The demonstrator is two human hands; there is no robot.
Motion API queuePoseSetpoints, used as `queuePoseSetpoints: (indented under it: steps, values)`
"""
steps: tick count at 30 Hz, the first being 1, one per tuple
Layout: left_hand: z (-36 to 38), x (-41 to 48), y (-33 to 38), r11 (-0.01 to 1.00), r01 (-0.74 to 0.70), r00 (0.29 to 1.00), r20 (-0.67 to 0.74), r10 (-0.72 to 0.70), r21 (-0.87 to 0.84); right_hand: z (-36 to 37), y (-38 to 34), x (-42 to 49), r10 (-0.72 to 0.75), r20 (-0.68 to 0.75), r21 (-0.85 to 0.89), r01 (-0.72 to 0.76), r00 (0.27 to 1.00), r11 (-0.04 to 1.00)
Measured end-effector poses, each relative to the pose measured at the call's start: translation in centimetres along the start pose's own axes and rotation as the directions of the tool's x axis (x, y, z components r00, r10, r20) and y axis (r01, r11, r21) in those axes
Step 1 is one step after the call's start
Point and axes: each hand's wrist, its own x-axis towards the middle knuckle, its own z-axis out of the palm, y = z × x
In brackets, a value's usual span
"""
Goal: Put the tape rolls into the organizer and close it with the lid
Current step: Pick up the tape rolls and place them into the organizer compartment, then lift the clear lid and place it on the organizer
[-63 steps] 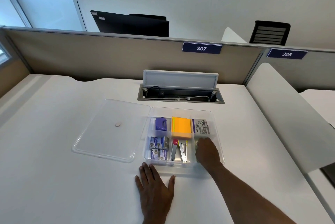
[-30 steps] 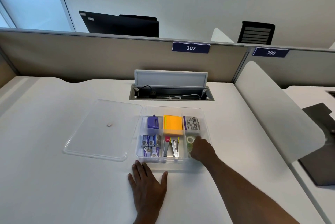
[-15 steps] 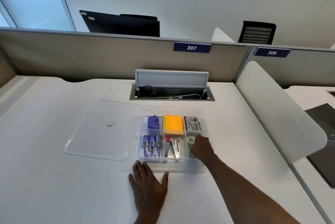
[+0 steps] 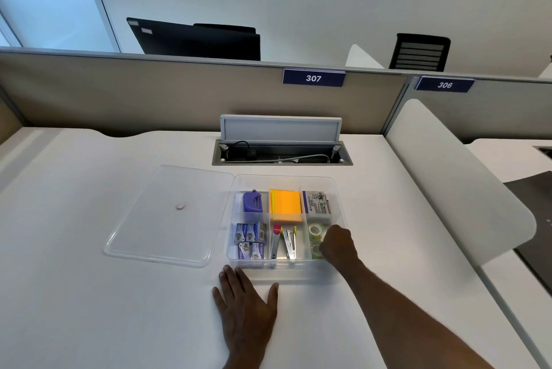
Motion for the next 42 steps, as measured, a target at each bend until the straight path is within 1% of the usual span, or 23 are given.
queuePoseSetpoints:
  steps: [5, 13, 17, 19, 24, 27, 29, 31, 33, 36, 39, 42]
  values:
    - [0.2, 0.1, 0.0, 1.000, 0.003, 1.000, 0.002, -0.003, -0.014, 0.2, 0.2, -0.2, -0.009, 0.043, -0.034, 0.011, 0.999, 0.999]
    - [0.1, 0.1, 0.0, 1.000, 0.000, 1.000, 0.003, 0.000, -0.005, 0.2, 0.2, -0.1, 0.002, 0.037, -0.052, 0.000, 0.999, 0.999]
    - [0.3, 0.2, -0.1, 1.000, 0.003, 1.000, 0.010, -0.002, -0.010, 0.1, -0.2, -0.1, 0.012, 0.038, -0.023, -0.012, 0.999, 1.000]
    - [0.2, 0.2, -0.1, 1.000, 0.006, 1.000, 0.013, -0.006, -0.015, 0.1, -0.4, -0.2, 0.022, 0.002, 0.004, -0.022, 1.000, 1.000]
    - [0.2, 0.1, -0.2, 1.000, -0.002, 1.000, -0.001, 0.002, -0.007, -0.6, -1.2, -0.5, 0.008, -0.171, 0.032, -0.002, 0.985, 1.000]
    - [0.2, 0.0, -0.4, 1.000, 0.004, 1.000, 0.004, -0.004, -0.014, -1.1, -2.2, -0.5, -0.044, -0.234, 0.050, 0.058, 0.971, 0.997]
    - [0.1, -0.1, -0.4, 0.998, 0.015, 1.000, -0.007, -0.015, -0.058, -1.3, -3.2, -0.4, -0.136, -0.273, 0.039, 0.152, 0.952, 0.988]
    - [-0.1, 0.0, -0.8, 0.988, 0.038, 0.998, -0.050, -0.046, -0.150, -1.3, -4.2, 0.0, -0.229, -0.288, 0.049, 0.253, 0.930, 0.966]
    - [-0.7, 0.3, -1.4, 0.967, 0.069, 0.990, -0.103, -0.097, -0.245, -1.1, -5.4, 0.4, -0.290, -0.272, 0.060, 0.317, 0.917, 0.946]
    - [-2.8, 1.3, -2.3, 0.951, 0.088, 0.972, -0.184, -0.147, -0.297, -0.5, -7.8, 0.7, -0.356, -0.227, 0.074, 0.380, 0.906, 0.922]
    - [-5.0, 3.5, -3.2, 0.930, 0.142, 0.952, -0.209, -0.222, -0.340, 0.5, -10.2, 0.9, -0.428, -0.175, 0.094, 0.448, 0.887, 0.889]
    - [-6.8, 5.6, -4.0, 0.875, 0.223, 0.919, -0.208, -0.336, -0.430, 1.7, -12.0, 0.8, -0.473, -0.137, 0.119, 0.488, 0.870, 0.864]
